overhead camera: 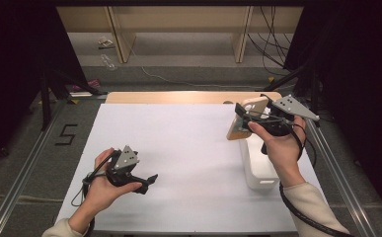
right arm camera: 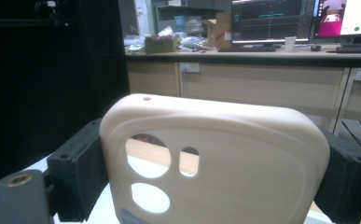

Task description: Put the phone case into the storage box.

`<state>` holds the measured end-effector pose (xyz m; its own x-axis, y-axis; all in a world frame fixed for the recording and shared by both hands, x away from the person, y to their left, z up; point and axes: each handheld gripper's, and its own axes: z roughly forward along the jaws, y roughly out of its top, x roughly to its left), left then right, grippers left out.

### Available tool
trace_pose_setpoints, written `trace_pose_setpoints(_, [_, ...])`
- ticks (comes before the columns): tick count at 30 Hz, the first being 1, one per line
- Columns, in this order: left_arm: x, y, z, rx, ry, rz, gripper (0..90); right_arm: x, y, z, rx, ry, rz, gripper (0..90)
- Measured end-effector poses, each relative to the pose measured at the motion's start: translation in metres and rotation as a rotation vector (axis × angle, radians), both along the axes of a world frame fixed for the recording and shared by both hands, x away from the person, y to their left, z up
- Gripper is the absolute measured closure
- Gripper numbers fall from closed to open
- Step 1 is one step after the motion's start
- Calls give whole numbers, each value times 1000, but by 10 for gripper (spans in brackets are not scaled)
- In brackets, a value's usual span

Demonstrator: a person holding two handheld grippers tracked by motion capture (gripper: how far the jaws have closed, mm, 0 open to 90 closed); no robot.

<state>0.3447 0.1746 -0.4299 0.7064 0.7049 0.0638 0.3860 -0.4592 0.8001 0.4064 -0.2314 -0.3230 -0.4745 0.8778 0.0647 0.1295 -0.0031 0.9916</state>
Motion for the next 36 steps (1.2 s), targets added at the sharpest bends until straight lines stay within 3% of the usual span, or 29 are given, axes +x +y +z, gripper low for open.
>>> trace_pose_setpoints(36, [1, 1, 0, -7, 0, 3, 0, 5, -18, 2, -14, 12, -77, 128])
